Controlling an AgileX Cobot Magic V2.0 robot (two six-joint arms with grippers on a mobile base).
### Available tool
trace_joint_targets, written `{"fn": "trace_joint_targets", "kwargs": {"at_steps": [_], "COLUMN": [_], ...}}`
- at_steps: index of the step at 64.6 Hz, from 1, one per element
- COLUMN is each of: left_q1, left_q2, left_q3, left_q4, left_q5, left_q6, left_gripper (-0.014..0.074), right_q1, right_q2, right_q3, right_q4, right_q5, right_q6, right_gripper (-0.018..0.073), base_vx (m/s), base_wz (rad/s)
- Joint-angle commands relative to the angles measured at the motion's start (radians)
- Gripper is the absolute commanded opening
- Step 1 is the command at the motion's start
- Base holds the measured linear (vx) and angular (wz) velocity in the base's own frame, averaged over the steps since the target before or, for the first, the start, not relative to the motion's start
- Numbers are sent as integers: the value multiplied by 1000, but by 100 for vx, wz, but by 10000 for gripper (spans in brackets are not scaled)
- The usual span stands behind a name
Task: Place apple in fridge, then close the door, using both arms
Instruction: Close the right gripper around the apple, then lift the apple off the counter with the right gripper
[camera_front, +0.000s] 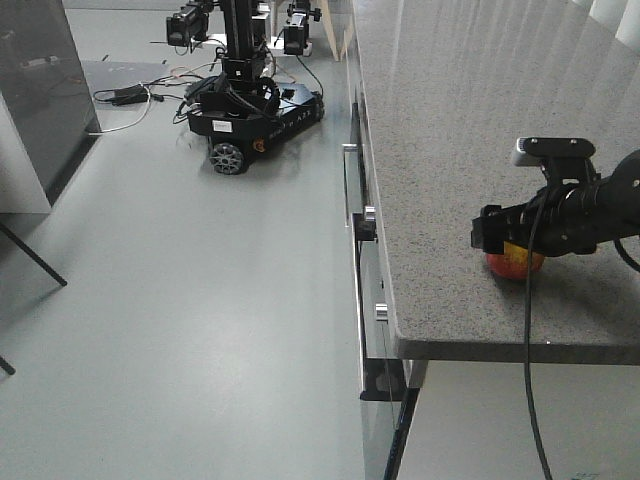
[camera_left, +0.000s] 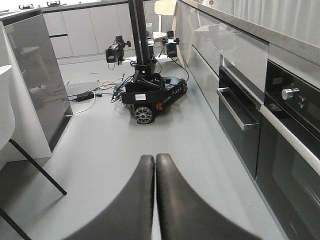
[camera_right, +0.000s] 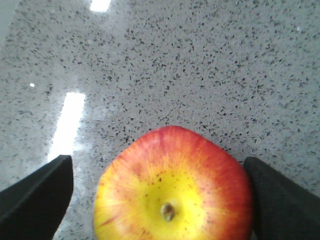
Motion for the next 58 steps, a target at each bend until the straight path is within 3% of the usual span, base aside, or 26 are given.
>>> {"fn": "trace_joint_targets", "kwargs": {"at_steps": [1, 18, 37, 48, 58], "left_q1": [-3, -3, -3, -3, -3], "left_q2": [-15, -15, -15, -15, -15], "left_q3": [29, 29, 29, 29, 29], "left_q4": [0, 0, 0, 0, 0], "left_q5": [-79, -79, -79, -79, -79], "left_q6": [-1, -1, -1, -1, -1], "left_gripper": [-6, -6, -6, -6, -6], "right_q1": [-2, -2, -2, -2, -2], "right_q2": [-25, -17, -33, -141, -288], "right_q3": [-33, -33, -33, -33, -33], "right_q4": [4, -15, -23, -20, -18], "right_q5": [-53, -53, -46, -57, -40], "right_q6": [-8, -10, -10, -10, -10], "right_gripper": [631, 540, 282, 165, 122], "base_vx": [0, 0, 0, 0, 0], "base_wz": [0, 0, 0, 0, 0]}}
